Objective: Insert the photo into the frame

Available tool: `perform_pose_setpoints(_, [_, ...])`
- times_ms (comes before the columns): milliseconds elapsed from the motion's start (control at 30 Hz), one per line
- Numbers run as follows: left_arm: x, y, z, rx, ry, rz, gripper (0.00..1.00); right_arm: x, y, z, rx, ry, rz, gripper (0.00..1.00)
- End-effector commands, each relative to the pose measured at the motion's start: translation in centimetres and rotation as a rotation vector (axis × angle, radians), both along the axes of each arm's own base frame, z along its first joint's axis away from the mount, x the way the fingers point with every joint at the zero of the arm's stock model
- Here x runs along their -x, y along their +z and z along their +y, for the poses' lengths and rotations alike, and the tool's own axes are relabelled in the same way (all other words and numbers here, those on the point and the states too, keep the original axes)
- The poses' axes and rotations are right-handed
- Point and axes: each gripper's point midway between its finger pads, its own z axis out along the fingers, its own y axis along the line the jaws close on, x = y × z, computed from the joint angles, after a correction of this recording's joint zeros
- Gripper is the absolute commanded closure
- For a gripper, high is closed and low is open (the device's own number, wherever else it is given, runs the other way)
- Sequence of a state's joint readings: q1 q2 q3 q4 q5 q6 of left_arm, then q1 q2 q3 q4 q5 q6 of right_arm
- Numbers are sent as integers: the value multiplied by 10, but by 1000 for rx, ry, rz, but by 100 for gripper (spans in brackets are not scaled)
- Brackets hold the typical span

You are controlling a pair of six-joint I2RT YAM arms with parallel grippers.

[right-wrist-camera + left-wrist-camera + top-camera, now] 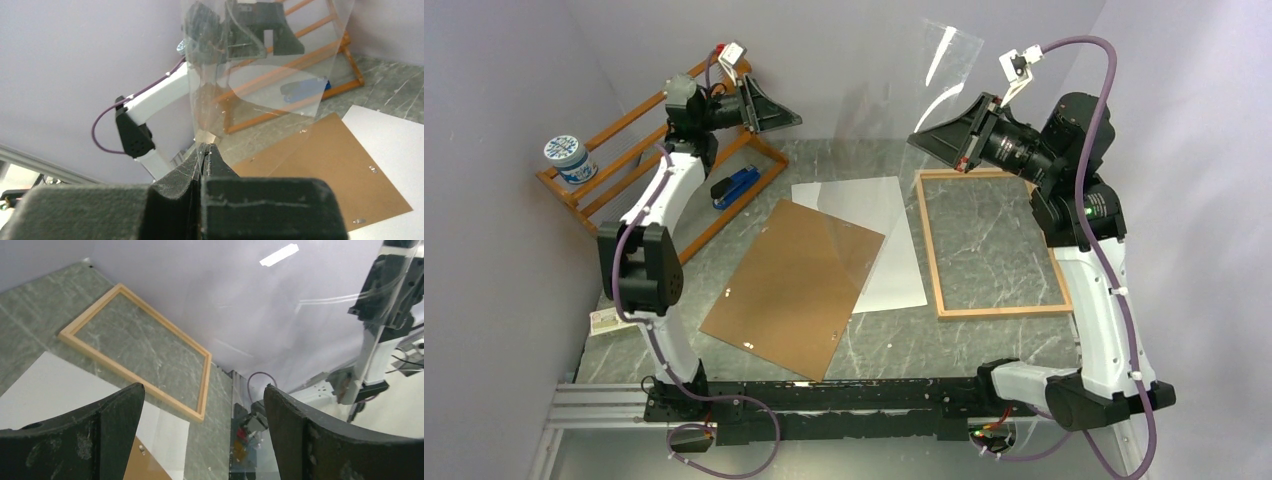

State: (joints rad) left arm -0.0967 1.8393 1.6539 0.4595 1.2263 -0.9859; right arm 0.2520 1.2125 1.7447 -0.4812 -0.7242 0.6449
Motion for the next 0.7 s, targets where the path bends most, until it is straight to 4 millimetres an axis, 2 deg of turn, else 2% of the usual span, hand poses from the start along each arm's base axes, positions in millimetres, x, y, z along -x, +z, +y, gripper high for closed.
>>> perform_pose_setpoints(0, [11, 25, -12, 65, -110, -56, 6, 19, 23, 1, -25, 52, -54, 100])
perform_pose_setpoints(100, [4, 14, -23, 31, -64, -24, 6, 24, 26, 2, -29, 66, -53, 100])
perform_pose_setpoints(233, [4, 4, -37, -13, -33, 19, 6, 32, 30, 3, -41, 98, -63, 100])
perform_pose_setpoints(300, [12, 14, -39, 25, -80, 35, 6, 33, 29, 3, -37, 99, -58, 100])
perform_pose_setpoints(367, [30, 32, -38, 70, -154, -21, 6, 28, 25, 2, -23, 83, -42, 100])
perform_pose_setpoints(500, [52, 47, -35, 99, -214, -32, 6, 20, 22, 0, -23, 45, -28, 100])
perform_pose_setpoints(600, [66, 54, -28, 94, -217, -45, 10, 10, 15, -5, 1, -12, -16, 100])
perform_pose_setpoints(667, [74, 57, -22, 88, -209, -46, 18, 0, 8, -9, 11, -51, -8, 100])
